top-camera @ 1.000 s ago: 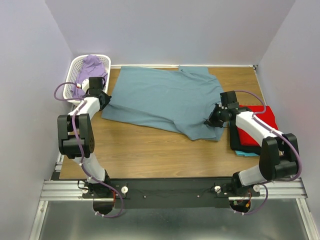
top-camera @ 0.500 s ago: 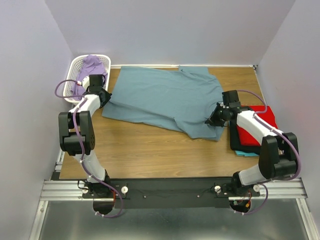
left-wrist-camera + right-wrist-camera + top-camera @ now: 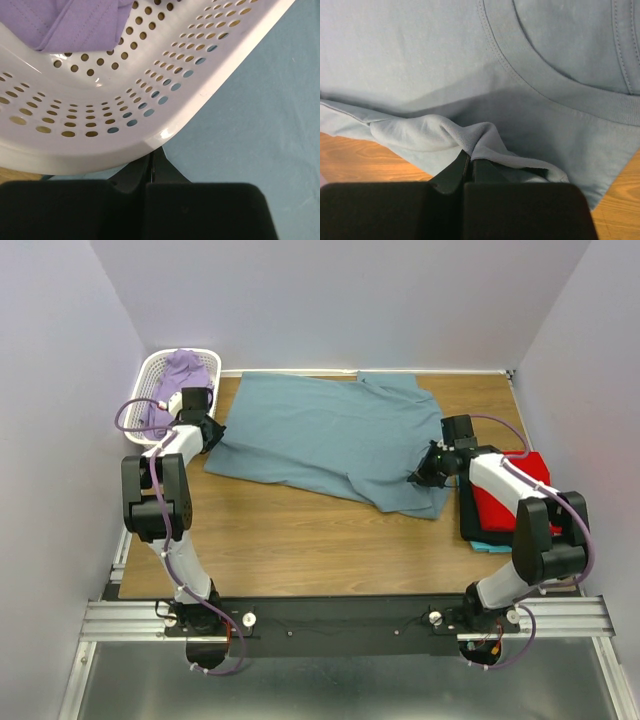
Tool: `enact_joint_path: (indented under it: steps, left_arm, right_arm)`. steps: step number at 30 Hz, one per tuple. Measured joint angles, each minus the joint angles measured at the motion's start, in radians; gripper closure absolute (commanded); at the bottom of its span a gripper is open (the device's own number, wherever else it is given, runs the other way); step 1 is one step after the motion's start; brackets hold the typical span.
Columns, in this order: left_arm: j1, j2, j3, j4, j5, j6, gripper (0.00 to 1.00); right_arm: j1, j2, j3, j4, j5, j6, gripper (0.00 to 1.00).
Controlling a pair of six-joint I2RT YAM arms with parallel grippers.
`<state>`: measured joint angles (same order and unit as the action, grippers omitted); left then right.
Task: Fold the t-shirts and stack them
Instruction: Fold the tshirt
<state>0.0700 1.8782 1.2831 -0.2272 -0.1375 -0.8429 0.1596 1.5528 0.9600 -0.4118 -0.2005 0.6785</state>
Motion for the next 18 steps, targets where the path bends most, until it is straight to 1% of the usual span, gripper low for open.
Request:
enact_joint_path:
  steps: [18]
  left_arm:
    - [0.0,0.021,0.004,0.0,0.004,0.0,1.0]
  right_arm:
    - [-0.003,0.089,0.109,0.007,0.0,-0.018,0.99]
